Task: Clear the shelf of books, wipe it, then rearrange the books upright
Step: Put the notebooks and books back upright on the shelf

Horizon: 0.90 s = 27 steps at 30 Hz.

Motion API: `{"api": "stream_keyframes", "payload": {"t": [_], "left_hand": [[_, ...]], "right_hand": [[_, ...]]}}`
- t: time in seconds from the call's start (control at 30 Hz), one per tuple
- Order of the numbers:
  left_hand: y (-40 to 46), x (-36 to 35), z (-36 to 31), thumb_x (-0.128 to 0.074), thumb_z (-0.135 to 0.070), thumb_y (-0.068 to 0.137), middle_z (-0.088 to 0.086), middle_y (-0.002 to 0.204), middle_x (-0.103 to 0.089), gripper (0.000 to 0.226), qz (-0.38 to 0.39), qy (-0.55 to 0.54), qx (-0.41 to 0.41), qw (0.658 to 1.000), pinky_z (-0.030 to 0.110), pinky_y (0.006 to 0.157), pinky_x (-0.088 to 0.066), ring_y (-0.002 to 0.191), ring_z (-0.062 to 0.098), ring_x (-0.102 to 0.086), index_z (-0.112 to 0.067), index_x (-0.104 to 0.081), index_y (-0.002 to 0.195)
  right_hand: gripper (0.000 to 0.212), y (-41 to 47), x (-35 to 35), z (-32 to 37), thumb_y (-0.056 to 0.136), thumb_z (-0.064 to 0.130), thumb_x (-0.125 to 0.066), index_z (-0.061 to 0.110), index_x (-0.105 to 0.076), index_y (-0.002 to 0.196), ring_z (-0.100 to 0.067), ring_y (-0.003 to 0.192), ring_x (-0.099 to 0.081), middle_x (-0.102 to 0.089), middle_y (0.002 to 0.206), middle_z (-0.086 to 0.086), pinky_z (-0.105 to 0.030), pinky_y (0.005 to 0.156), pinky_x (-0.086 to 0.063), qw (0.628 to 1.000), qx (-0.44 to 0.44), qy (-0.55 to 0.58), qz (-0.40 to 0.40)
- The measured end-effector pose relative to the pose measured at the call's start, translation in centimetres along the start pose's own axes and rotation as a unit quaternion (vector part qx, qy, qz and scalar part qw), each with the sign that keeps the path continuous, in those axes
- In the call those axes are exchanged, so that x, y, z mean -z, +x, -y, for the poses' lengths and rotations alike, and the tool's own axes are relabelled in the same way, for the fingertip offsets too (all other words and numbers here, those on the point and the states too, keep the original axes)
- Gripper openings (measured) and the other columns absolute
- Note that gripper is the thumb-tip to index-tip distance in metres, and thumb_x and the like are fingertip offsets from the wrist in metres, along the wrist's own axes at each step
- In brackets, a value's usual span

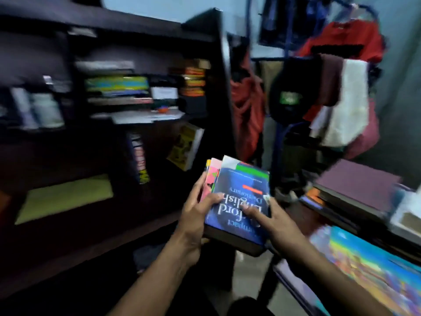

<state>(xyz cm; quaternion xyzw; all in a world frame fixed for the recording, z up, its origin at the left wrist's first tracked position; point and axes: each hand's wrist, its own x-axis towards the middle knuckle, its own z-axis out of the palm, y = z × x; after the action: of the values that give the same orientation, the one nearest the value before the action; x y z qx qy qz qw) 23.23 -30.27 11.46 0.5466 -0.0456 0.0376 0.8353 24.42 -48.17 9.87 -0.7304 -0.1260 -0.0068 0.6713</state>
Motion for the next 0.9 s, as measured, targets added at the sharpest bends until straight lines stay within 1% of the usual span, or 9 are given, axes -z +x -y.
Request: {"api": "stream_keyframes", "payload": {"t": [0.07, 0.13, 0.23, 0.3, 0.43, 0.5, 0.6, 0.73, 0.9], "left_hand": [[1.4, 6.1, -1.1, -0.058, 0.000, 0.090, -0.004, 0.122, -0.072, 0.051, -0.041, 0.009, -0.022, 0.999, 0.030, 0.075, -0.060, 0.104, 0.020, -0.071, -0.030, -0.060, 0.130], [2.5, 12.0, -1.5, -0.063, -0.002, 0.086, -0.003, 0.126, -0.070, 0.055, -0.097, 0.033, -0.029, 0.994, 0.033, 0.086, -0.059, 0.110, 0.019, -0.069, -0.023, -0.059, 0.137], [3.8, 19.2, -1.1, -0.058, -0.006, 0.092, 0.006, 0.125, -0.071, 0.048, -0.175, 0.037, 0.001, 0.984, 0.048, 0.106, -0.048, 0.115, 0.030, -0.067, -0.018, -0.061, 0.138], [4.5, 21.9, -1.0, -0.056, -0.015, 0.093, 0.009, 0.126, -0.070, 0.047, -0.176, 0.009, 0.032, 0.984, 0.051, 0.110, -0.044, 0.117, 0.034, -0.065, -0.026, -0.061, 0.138], [6.4, 24.6, -1.0, -0.052, -0.044, 0.098, 0.021, 0.118, -0.071, 0.047, -0.181, 0.014, 0.084, 0.980, 0.051, 0.105, -0.048, 0.110, 0.040, -0.068, -0.008, -0.070, 0.124], [7.4, 24.8, -0.6, -0.043, -0.050, 0.102, 0.021, 0.106, -0.075, 0.055, -0.193, 0.052, 0.070, 0.977, 0.043, 0.091, -0.055, 0.100, 0.036, -0.072, -0.005, -0.073, 0.112], [8.2, 25.2, 0.1, -0.042, -0.026, 0.106, 0.008, 0.092, -0.078, 0.035, -0.224, 0.094, 0.016, 0.970, 0.030, 0.071, -0.058, 0.081, 0.023, -0.074, -0.010, -0.072, 0.100], [8.5, 26.8, 1.2, -0.047, 0.006, 0.098, -0.002, 0.096, -0.078, 0.033, -0.206, 0.169, -0.004, 0.964, 0.032, 0.083, -0.053, 0.098, 0.026, -0.068, -0.016, -0.071, 0.105], [7.8, 26.4, 1.1, -0.045, 0.018, 0.092, 0.014, 0.115, -0.072, 0.043, -0.170, 0.206, 0.008, 0.964, 0.020, 0.068, -0.054, 0.086, 0.013, -0.071, -0.010, -0.065, 0.119]], "right_hand": [[0.074, 3.5, -4.9, -1.5, 0.074, 0.071, -0.065, 0.034, -0.051, 0.137, -0.008, 0.125, -0.059, -0.063, 0.133, 0.013, -0.040, 0.111, -0.044, 0.989, 0.060, -0.125, 0.059], [0.078, 5.8, -9.4, -3.3, 0.083, 0.077, -0.052, 0.038, -0.036, 0.148, -0.006, 0.140, -0.041, -0.046, 0.149, 0.014, -0.037, 0.119, -0.033, 0.953, 0.138, -0.253, 0.094], [0.091, 7.8, -14.4, -5.1, 0.085, 0.076, -0.051, 0.044, -0.006, 0.157, 0.001, 0.152, 0.006, -0.002, 0.166, 0.021, -0.031, 0.125, -0.002, 0.867, 0.248, -0.388, 0.188], [0.095, 9.2, -16.7, -6.1, 0.084, 0.070, -0.056, 0.044, -0.002, 0.158, -0.001, 0.151, 0.019, 0.009, 0.166, 0.021, -0.035, 0.123, 0.007, 0.806, 0.265, -0.469, 0.244], [0.085, 11.5, -18.8, -8.2, 0.080, 0.065, -0.059, 0.032, -0.032, 0.153, -0.015, 0.151, -0.019, -0.034, 0.159, 0.007, -0.043, 0.121, -0.028, 0.804, 0.336, -0.465, 0.157], [0.083, 11.9, -19.3, -9.3, 0.076, 0.068, -0.060, 0.028, -0.041, 0.147, -0.018, 0.148, -0.028, -0.046, 0.149, 0.005, -0.041, 0.118, -0.028, 0.790, 0.369, -0.477, 0.109], [0.076, 11.7, -19.7, -9.9, 0.073, 0.060, -0.057, 0.029, -0.041, 0.141, -0.021, 0.149, -0.029, -0.048, 0.143, 0.003, -0.050, 0.118, -0.024, 0.786, 0.370, -0.488, 0.085], [0.067, 12.0, -18.9, -10.2, 0.075, 0.048, -0.056, 0.026, -0.043, 0.137, -0.021, 0.143, -0.034, -0.046, 0.138, 0.000, -0.065, 0.108, -0.036, 0.775, 0.393, -0.489, 0.075], [0.073, 12.1, -16.1, -9.2, 0.079, 0.045, -0.069, 0.025, -0.045, 0.144, -0.024, 0.140, -0.044, -0.051, 0.140, -0.005, -0.055, 0.114, -0.035, 0.812, 0.417, -0.401, 0.080]]}}
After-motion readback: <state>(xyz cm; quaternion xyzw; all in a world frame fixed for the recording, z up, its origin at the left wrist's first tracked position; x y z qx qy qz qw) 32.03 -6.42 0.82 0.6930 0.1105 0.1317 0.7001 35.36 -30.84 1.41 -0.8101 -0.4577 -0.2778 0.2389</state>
